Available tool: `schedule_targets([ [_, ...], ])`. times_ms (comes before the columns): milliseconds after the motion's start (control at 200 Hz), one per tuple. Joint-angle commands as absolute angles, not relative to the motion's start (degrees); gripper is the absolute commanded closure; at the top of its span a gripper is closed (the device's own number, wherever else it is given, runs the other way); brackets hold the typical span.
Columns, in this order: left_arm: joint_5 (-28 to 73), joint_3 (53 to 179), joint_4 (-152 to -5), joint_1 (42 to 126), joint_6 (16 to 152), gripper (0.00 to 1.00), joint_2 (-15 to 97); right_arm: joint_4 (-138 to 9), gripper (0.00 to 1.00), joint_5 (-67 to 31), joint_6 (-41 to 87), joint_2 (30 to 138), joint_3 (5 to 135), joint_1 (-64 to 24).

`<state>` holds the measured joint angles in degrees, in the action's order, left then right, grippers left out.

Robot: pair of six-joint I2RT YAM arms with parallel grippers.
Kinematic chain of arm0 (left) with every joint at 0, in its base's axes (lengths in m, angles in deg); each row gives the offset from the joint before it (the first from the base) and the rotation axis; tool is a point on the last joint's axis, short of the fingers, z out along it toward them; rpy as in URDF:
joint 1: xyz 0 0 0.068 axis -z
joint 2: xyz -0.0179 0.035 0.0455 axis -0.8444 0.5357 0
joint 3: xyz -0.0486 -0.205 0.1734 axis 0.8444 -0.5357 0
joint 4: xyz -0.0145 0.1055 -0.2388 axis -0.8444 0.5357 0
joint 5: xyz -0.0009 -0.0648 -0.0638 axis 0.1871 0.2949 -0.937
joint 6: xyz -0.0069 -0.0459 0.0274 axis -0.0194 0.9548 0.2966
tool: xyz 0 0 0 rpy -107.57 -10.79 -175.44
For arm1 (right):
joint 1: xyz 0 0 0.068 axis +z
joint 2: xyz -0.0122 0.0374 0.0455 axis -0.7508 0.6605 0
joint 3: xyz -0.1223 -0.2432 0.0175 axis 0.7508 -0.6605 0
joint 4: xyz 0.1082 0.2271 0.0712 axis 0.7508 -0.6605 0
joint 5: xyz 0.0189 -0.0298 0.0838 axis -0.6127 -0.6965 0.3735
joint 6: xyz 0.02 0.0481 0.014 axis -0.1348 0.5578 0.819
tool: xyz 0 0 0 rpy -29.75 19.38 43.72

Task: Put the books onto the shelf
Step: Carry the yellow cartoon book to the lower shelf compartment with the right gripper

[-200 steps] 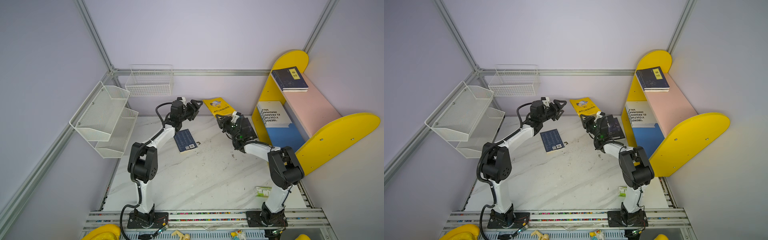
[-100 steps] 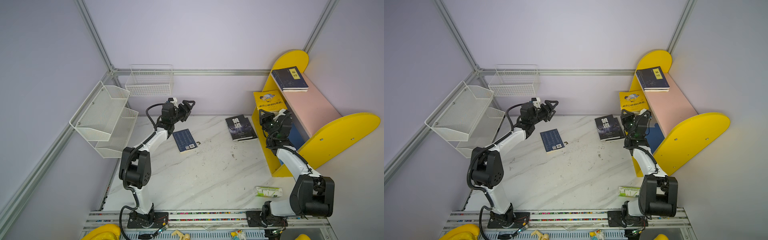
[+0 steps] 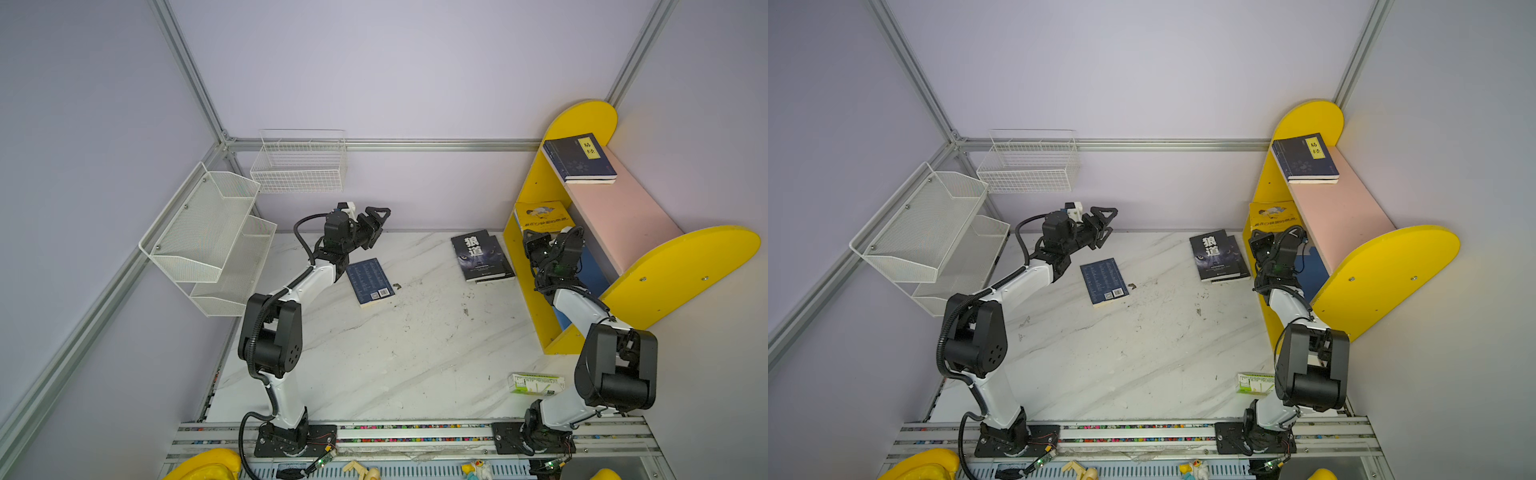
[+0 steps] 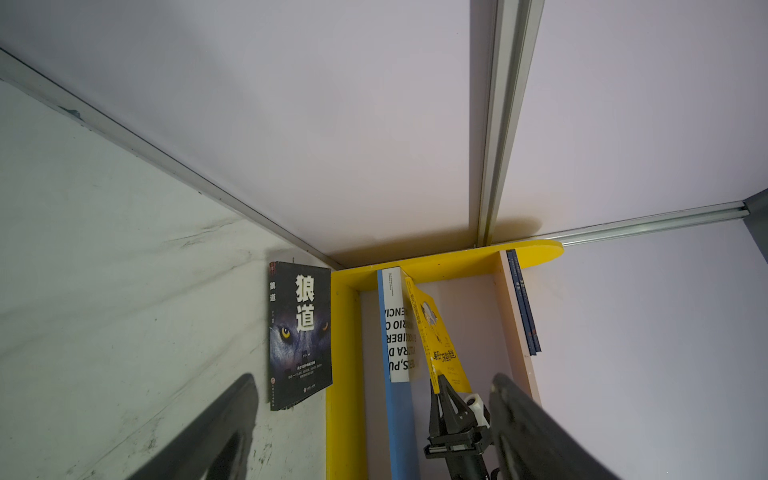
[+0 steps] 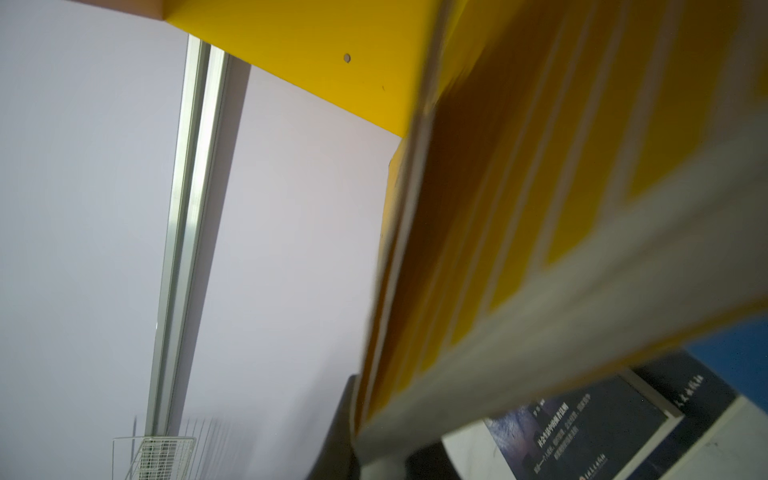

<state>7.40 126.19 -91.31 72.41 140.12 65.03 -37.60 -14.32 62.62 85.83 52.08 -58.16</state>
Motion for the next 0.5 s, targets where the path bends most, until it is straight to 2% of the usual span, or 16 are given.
schedule_targets([
  [0, 6.7, 123.6, -94.4, 72.5, 140.9, 0.14, 62.7, -25.4, 1.0, -14.8, 60.9, 85.3, 52.3, -59.5],
  [235, 6.5, 123.3, -95.2, 72.4, 141.7, 0.14, 63.0, -27.8, 1.0, -8.0, 62.6, 91.5, 56.2, -63.1],
  [495, 6.5, 122.5, -95.6, 72.4, 142.3, 0.14, 63.1, -37.8, 1.0, -3.8, 57.1, 95.2, 63.7, -63.6],
])
